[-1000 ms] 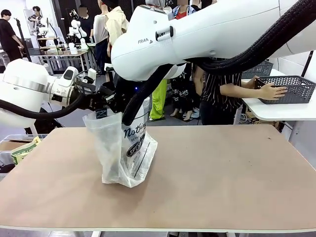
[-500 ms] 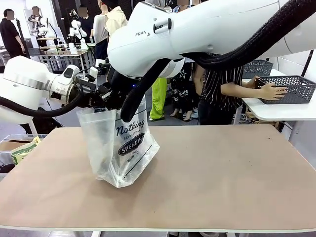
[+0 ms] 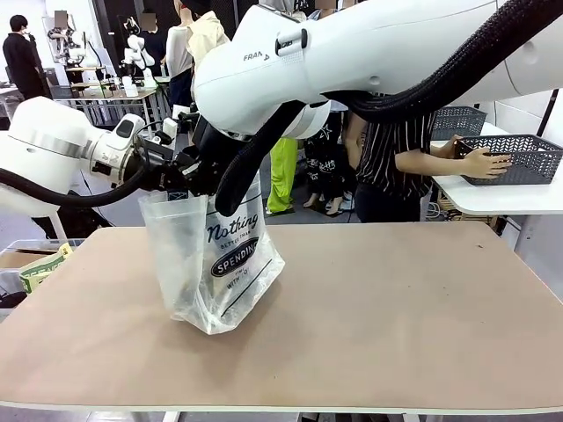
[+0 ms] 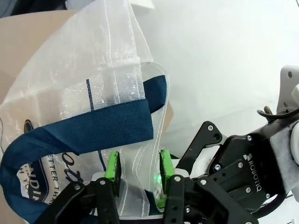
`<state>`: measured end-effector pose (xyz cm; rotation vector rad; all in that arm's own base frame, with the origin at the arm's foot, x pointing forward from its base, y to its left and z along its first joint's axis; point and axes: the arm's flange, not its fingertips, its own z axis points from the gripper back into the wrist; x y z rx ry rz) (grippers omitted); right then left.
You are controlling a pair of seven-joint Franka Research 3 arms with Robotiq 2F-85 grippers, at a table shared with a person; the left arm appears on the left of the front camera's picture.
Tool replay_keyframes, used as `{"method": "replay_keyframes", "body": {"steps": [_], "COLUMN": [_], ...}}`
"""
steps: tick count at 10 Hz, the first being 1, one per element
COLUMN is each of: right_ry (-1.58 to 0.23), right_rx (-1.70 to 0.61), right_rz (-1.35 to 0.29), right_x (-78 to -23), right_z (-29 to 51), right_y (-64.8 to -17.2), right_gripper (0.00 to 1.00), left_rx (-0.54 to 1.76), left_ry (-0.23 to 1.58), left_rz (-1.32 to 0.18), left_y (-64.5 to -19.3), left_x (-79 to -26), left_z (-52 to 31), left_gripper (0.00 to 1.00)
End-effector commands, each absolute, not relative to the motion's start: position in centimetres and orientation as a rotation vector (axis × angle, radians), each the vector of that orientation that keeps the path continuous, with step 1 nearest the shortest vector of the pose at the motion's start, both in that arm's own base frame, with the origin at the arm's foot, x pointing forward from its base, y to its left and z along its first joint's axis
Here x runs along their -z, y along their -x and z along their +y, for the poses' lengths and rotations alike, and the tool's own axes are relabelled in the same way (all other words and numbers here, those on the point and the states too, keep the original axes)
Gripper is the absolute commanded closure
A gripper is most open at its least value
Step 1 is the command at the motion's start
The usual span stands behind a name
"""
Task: Transfer purchased items from the store into the shopping bag.
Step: Move the Reusable shopping bag to the right side of the table.
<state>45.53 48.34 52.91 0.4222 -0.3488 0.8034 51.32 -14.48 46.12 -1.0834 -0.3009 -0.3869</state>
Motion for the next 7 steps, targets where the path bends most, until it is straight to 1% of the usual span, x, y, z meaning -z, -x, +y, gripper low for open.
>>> {"method": "replay_keyframes", "body": {"steps": [1,2,4,5,7], "right_ry": [-0.474,-0.467,-0.459,-0.457,-0.454], "right_rx": [-0.798,-0.798,-0.797,-0.797,-0.788], "right_rz": [-0.434,-0.433,-0.437,-0.438,-0.439], "right_x": [-54.31,-54.26,-54.28,-54.21,-54.16], "right_z": [49.62,49.66,49.59,49.49,49.44], "right_y": [-46.08,-45.85,-45.62,-45.57,-45.62], "right_gripper": [1.0,1.0,1.0,1.0,1.0], "left_rx": [0.429,0.412,0.397,0.397,0.389], "left_ry": [0.997,0.968,0.933,0.931,0.93], "left_rz": [-0.28,-0.28,-0.279,-0.283,-0.282], "left_y": [-49.89,-49.97,-50.18,-50.16,-50.24], "left_x": [-45.35,-45.24,-45.11,-45.09,-45.03], "left_z": [-17.49,-17.64,-17.91,-17.91,-17.84], "left_gripper": [0.55,0.55,0.94,1.0,1.0]}}
